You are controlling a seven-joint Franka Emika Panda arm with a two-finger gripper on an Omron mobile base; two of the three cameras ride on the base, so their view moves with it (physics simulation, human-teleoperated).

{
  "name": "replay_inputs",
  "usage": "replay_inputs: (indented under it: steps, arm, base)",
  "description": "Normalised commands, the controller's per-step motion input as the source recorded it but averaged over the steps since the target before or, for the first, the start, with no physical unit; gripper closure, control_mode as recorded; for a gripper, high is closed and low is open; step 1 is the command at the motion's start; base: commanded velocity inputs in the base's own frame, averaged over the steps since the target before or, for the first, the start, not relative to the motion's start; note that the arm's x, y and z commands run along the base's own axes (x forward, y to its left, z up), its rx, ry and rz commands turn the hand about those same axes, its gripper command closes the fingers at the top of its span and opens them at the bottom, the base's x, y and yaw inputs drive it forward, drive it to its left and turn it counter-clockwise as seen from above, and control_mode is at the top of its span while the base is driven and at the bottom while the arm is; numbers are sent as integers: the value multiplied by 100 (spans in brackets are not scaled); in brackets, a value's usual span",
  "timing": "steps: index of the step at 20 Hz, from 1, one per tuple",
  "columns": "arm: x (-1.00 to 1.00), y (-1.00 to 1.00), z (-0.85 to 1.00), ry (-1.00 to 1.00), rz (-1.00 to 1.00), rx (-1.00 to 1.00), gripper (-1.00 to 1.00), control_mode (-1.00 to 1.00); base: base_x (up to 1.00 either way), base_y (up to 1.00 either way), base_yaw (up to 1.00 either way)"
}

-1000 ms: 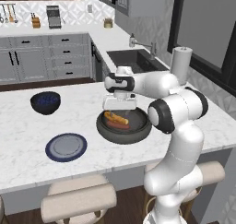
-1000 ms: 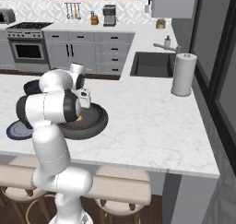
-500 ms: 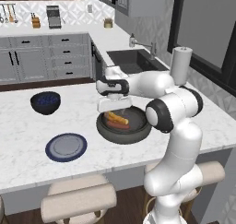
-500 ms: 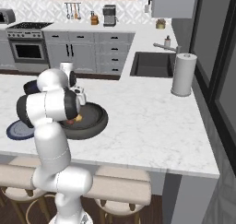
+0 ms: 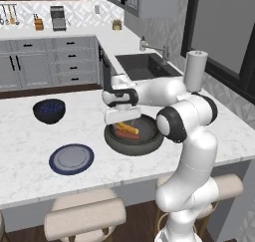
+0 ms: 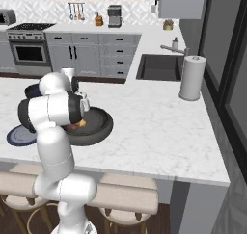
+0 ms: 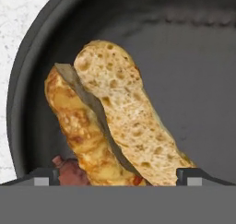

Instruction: Place one bun and one sausage from the bowl on each plate.

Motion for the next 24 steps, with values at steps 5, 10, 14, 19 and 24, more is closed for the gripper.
replay_inputs:
  steps: [5, 10, 14, 19, 24]
  arm:
    - [0, 0, -1, 0, 0, 0, 100, -100]
    - [0, 0, 1, -1, 0, 0, 100, -100]
    - [-20, 0, 41, -18, 0, 0, 100, -100]
    - [-48, 70, 62, -25, 1, 0, 100, -100]
    - [-31, 100, 20, -17, 4, 0, 100, -100]
  base:
    - [0, 0, 0]
    - [0, 0, 0]
    - [0, 0, 0]
    - [0, 0, 0]
    - [0, 0, 0]
